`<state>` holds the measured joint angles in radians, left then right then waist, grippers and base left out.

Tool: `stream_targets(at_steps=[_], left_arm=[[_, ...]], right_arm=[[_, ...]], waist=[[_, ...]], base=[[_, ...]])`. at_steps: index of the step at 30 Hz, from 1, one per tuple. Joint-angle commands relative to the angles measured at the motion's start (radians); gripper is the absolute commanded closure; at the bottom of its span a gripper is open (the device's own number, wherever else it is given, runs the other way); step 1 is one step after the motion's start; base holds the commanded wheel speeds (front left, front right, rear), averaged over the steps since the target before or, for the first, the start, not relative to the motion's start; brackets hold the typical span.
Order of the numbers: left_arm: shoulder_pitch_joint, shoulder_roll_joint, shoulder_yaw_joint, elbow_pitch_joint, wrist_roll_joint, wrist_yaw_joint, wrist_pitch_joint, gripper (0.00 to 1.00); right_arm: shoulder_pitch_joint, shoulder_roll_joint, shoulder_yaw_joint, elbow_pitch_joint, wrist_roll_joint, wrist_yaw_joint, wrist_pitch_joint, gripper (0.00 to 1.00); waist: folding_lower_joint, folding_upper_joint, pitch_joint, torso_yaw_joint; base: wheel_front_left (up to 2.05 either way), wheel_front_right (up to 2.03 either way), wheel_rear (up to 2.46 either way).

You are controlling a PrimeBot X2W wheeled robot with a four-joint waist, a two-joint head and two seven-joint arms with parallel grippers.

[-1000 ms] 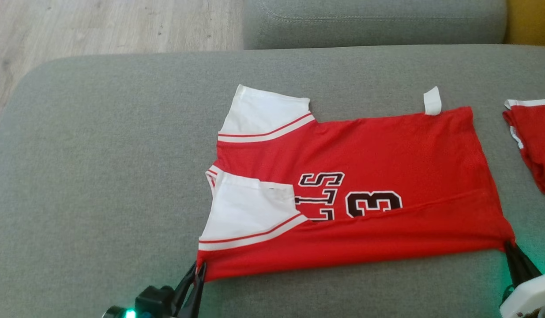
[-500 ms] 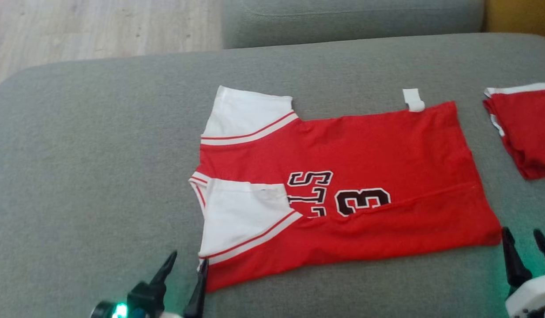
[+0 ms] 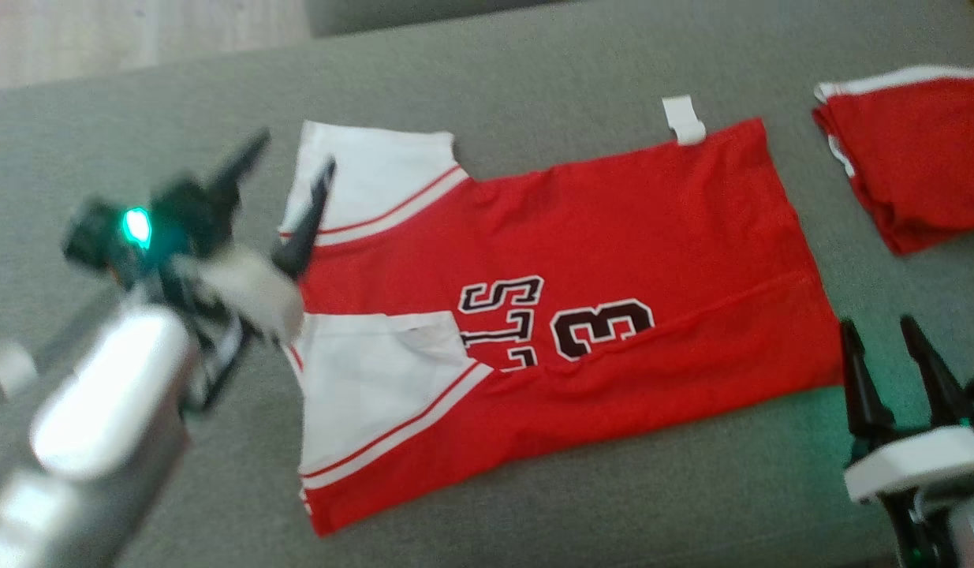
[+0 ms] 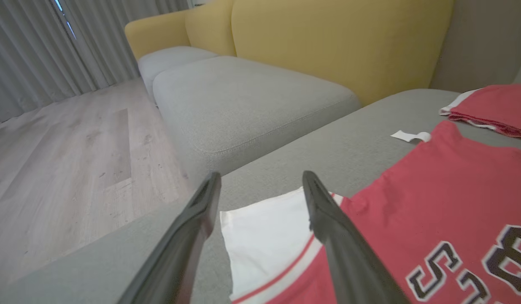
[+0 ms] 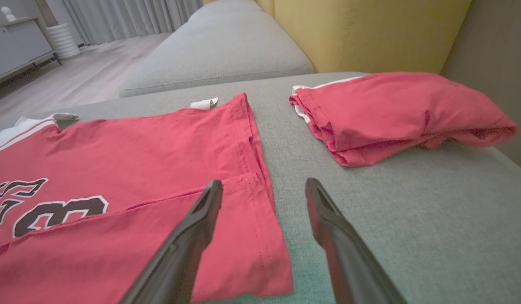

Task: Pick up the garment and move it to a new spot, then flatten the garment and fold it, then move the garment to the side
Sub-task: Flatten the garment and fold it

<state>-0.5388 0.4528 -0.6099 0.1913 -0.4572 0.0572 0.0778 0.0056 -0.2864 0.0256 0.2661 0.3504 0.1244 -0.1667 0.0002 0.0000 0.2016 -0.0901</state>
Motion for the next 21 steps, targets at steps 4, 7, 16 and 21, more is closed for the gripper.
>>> stream_targets(at_steps=[4,7,16,21], left_arm=[[-0.259,0.068,0.053,0.080,-0.035,-0.100,0.191,0.00],[-0.374,0.079,0.044,0.167,-0.067,-0.143,0.316,0.00],[-0.525,0.135,0.022,0.366,-0.149,-0.179,0.563,0.00],[-0.528,0.178,0.009,0.421,-0.121,-0.161,0.587,0.00]], right_arm=[[-0.072,0.001,0.041,-0.070,-0.014,0.006,-0.004,0.00],[-0.097,0.009,0.055,-0.076,-0.013,0.006,-0.010,0.00],[-0.168,0.032,0.109,-0.043,0.000,0.006,-0.040,0.00],[-0.183,0.037,0.119,-0.024,0.006,0.006,-0.053,0.00]], waist=[[-0.0002,0.0000,0.128,-0.084],[-0.0002,0.0000,0.180,-0.114],[-0.0002,0.0000,0.277,-0.208],[-0.0002,0.0000,0.289,-0.231]], base=[[0.00,0.00,0.00],[0.00,0.00,0.00],[0.00,0.00,0.00],[0.00,0.00,0.00]])
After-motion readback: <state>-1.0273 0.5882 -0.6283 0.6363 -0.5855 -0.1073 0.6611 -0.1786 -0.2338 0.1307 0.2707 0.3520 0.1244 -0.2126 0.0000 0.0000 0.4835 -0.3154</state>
